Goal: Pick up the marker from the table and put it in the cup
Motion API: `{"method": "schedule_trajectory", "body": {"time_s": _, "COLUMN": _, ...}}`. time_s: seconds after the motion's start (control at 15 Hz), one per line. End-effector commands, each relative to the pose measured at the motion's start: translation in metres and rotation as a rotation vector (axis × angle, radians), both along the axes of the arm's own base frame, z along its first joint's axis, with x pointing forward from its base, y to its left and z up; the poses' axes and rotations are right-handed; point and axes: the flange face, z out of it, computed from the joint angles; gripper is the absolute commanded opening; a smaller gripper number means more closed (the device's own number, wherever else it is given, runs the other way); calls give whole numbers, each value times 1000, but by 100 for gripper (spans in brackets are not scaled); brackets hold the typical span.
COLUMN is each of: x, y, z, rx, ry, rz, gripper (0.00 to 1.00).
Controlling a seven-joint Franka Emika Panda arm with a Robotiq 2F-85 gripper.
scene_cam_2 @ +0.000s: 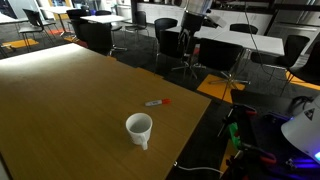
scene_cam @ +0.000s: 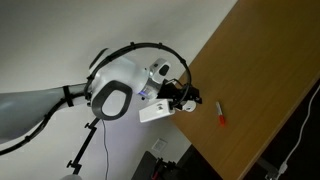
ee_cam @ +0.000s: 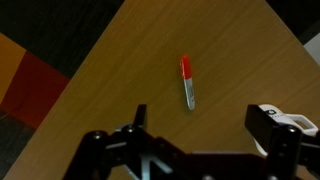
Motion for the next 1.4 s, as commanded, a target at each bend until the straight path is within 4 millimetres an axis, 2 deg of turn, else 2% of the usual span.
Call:
{"method": "schedule_trajectory", "body": {"time_s": 0.0, "x": 0, "y": 2, "z": -4, "rx": -1, "ry": 10, "rz": 2, "gripper": 100}}
{"method": "schedule_trajectory", "body": {"time_s": 0.33, "x": 0, "y": 1, "z": -4, "rx": -1, "ry": 10, "rz": 0, "gripper": 100}}
{"method": "schedule_trajectory", "body": {"time_s": 0.67, "x": 6, "y": -9, "z": -28, "rx": -22, "ry": 15, "rz": 95, "gripper": 100}}
{"method": "schedule_trajectory", "body": {"time_s": 0.93, "x": 21, "y": -9, "z": -63, "rx": -12, "ry": -1, "rz": 162, "gripper": 100}}
{"method": "schedule_trajectory", "body": {"time_s": 1.33, "x": 49, "y": 12, "z": -125, "rx": -21, "ry": -12, "rz": 172, "gripper": 100}}
